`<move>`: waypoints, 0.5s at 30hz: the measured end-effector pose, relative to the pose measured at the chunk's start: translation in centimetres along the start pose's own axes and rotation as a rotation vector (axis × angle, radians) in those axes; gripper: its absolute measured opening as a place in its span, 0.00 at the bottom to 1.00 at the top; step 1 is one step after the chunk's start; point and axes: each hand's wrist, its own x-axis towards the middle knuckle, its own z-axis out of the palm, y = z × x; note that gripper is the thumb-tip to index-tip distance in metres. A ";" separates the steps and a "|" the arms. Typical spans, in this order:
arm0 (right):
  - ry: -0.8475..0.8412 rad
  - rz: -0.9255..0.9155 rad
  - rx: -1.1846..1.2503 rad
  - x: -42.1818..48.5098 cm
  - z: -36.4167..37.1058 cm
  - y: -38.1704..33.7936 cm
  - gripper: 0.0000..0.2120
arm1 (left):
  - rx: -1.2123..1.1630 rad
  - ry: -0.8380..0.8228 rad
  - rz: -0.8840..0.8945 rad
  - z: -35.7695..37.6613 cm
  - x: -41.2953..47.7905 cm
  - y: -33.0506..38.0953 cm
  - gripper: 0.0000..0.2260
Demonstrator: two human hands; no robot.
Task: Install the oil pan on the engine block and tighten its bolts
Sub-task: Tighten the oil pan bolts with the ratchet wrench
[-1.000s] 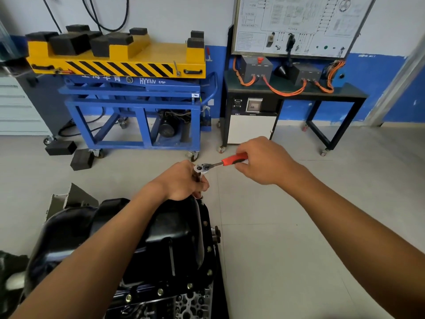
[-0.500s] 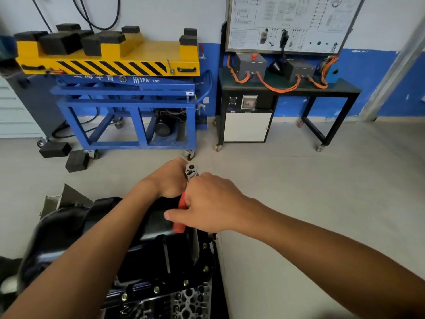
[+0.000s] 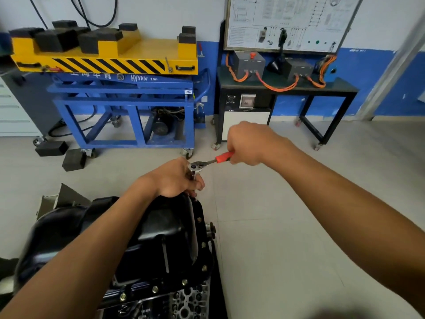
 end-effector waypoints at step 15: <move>-0.339 -0.201 0.068 -5.3 -1.1 -3.9 0.18 | 0.091 0.121 -0.023 0.3 0.0 0.0 0.06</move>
